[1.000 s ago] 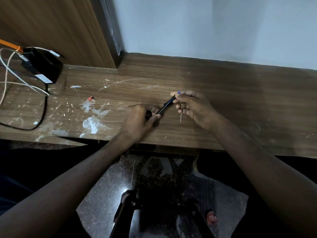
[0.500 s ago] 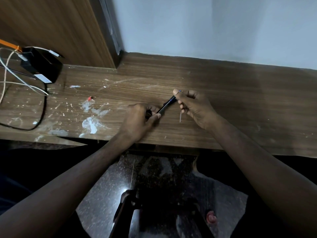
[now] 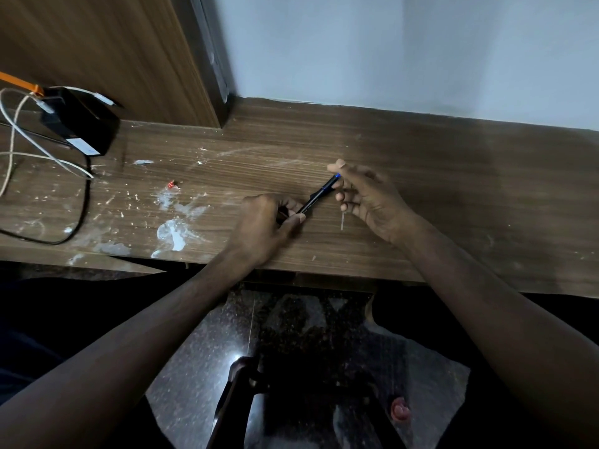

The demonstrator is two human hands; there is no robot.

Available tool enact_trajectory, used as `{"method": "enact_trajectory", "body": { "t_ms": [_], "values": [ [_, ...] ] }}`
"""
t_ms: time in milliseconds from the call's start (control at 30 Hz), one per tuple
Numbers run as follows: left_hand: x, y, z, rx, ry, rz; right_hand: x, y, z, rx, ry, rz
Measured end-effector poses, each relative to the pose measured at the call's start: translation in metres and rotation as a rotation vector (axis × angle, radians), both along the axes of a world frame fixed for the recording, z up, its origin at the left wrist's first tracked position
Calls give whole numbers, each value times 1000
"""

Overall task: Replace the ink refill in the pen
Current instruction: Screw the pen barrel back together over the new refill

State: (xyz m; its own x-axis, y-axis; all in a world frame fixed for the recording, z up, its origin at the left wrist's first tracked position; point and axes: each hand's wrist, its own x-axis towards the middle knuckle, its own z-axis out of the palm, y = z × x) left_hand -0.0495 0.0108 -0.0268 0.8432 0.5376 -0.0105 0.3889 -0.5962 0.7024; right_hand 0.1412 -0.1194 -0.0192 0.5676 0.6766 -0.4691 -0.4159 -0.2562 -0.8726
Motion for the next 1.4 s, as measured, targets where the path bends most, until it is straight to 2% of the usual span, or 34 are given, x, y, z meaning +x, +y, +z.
{"method": "enact_trajectory", "body": {
  "t_ms": [200, 400, 633, 800, 900, 1000, 1200, 1300, 1400],
  "values": [
    [1, 0, -1, 3, 5, 0, -3, 1, 0, -64, -76, -44],
    [1, 0, -1, -8, 4, 10, 1, 0, 4, 20, 15, 16],
    [1, -1, 1, -10, 5, 12, -1, -1, 1, -90, -40, -33],
    [2, 0, 2, -37, 22, 34, -1, 0, 6, -18, -20, 25],
    [2, 0, 3, -37, 18, 37, -2, 0, 6, -80, -92, 11],
    [2, -1, 4, -36, 25, 30, -3, -1, 6, -116, -75, -22],
    [2, 0, 5, -31, 19, 45, -6, -1, 7, -39, -91, 58],
    [2, -1, 6, -33, 15, 27, -6, 0, 6, -73, -145, 30],
    [2, -3, 6, -25, 4, 6, -7, -1, 5, -79, -100, 14]
  ]
}}
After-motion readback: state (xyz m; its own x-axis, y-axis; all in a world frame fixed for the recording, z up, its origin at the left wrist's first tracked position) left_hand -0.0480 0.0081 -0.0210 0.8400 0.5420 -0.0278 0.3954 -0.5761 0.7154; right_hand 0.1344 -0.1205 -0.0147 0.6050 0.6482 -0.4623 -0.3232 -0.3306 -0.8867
